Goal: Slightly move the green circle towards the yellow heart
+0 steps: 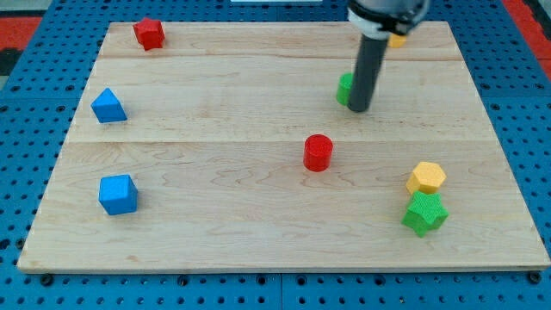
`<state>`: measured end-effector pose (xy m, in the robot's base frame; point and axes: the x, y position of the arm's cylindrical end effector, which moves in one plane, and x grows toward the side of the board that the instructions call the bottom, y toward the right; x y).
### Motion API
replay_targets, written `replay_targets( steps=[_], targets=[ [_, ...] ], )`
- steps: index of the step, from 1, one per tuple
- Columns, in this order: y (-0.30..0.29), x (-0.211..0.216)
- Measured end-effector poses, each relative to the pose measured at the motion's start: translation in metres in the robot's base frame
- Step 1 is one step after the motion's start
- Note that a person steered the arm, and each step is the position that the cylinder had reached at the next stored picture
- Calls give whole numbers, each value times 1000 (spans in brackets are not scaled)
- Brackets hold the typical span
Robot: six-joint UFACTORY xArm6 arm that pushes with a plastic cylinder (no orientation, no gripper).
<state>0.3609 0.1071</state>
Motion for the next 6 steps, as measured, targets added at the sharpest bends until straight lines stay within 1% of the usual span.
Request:
replay_targets(
  steps=[1,2,3,4,5,6],
  targets=[
    [-7,-50],
    [-10,-81],
    [-26,-38],
    [-69,-98],
    [-31,-99],
    [-35,-94]
  ],
)
